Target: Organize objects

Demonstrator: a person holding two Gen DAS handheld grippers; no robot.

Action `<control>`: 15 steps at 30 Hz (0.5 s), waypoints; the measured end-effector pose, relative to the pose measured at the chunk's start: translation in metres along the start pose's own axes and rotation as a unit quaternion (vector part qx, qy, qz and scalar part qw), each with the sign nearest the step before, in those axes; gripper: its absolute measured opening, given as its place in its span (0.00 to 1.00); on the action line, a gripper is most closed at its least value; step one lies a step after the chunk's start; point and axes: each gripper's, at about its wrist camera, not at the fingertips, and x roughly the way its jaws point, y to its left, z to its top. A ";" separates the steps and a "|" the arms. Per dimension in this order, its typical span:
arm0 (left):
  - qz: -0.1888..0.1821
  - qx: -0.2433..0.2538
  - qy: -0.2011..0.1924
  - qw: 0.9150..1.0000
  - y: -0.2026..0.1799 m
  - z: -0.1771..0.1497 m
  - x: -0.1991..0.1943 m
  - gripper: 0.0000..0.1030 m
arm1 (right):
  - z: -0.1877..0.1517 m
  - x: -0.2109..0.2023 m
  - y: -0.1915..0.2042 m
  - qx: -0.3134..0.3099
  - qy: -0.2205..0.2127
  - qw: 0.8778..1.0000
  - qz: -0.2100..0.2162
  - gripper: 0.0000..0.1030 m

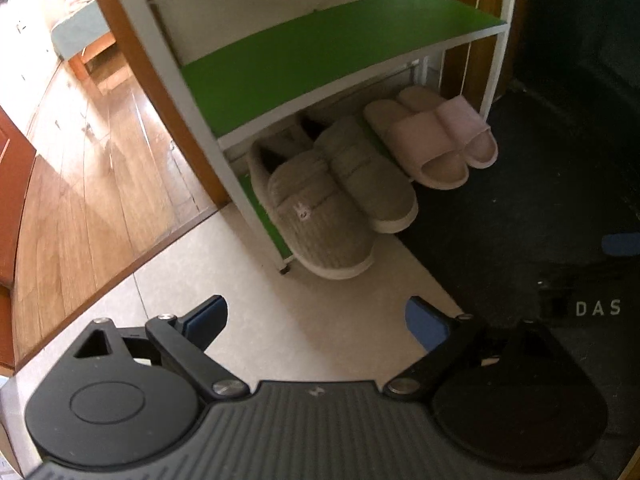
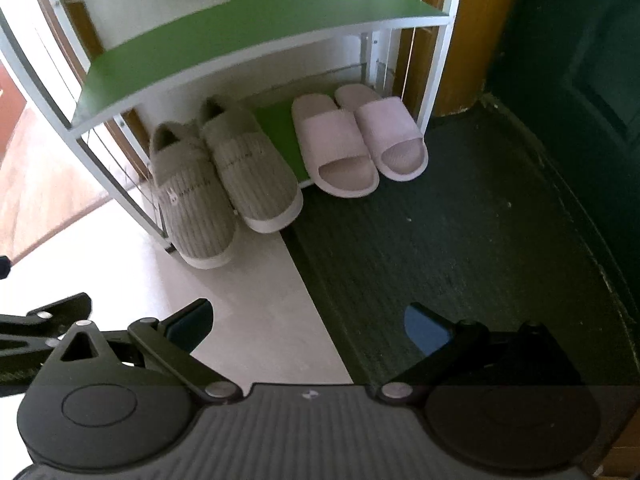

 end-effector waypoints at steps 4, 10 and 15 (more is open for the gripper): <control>0.001 0.003 -0.008 1.000 -0.004 0.003 -0.004 0.94 | 0.003 -0.005 -0.003 -0.001 -0.010 1.000 -0.010 1.00; 0.003 -0.003 -0.017 1.000 -0.004 0.007 -0.006 0.94 | 0.006 -0.003 -0.005 -0.002 -0.017 1.000 -0.023 1.00; -0.001 -0.012 -0.014 1.000 -0.004 0.008 -0.003 0.94 | 0.006 -0.001 -0.004 -0.010 -0.018 0.999 -0.030 1.00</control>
